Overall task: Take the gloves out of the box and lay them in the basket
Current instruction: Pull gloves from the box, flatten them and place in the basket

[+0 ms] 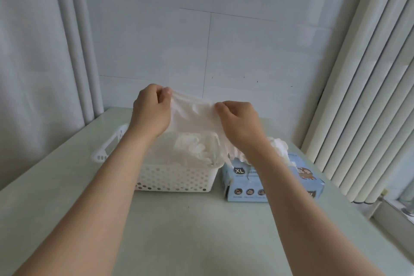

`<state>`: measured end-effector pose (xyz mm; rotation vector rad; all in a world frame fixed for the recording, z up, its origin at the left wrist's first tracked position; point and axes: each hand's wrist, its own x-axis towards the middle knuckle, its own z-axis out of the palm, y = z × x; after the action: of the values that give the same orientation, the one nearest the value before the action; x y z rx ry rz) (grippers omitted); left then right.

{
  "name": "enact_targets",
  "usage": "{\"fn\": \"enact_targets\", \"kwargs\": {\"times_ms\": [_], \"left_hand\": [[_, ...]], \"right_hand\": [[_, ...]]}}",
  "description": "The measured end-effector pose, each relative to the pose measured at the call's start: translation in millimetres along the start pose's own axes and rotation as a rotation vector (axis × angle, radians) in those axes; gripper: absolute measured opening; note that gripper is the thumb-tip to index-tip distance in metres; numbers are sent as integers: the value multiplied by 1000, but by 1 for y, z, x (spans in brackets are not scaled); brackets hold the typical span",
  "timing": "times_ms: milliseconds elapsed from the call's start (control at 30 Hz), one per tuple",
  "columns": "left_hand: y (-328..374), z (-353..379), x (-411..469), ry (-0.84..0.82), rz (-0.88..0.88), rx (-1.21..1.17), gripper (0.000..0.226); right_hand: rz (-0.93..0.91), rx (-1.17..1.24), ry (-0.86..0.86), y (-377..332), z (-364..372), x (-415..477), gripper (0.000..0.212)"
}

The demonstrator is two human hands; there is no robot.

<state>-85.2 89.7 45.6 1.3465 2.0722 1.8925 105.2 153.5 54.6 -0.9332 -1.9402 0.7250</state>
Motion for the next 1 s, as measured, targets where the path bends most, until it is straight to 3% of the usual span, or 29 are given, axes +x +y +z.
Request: {"fn": "enact_targets", "kwargs": {"times_ms": [167, 300, 467, 533, 633, 833, 1000], "left_hand": [[-3, -5, 2, 119, 110, 54, 27], [2, 0, -1, 28, 134, -33, 26], [17, 5, -5, -75, -81, -315, 35], [23, 5, -5, -146, -183, -421, 42], [28, 0, -5, -250, -279, -512, 34], [-8, -11, 2, -191, -293, -105, 32], [-52, -24, 2, -140, -201, 481, 19]], "right_hand": [[7, -39, 112, -4, 24, 16, 38], [77, 132, 282, -10, 29, 18, 26], [68, 359, 346, -16, 15, 18, 22], [14, 357, 341, -18, 7, 19, 21], [-11, 246, 237, -19, -5, 24, 20], [-37, -87, 48, -9, 28, 28, 22], [-76, -239, -173, 14, 66, 22, 54]]}}
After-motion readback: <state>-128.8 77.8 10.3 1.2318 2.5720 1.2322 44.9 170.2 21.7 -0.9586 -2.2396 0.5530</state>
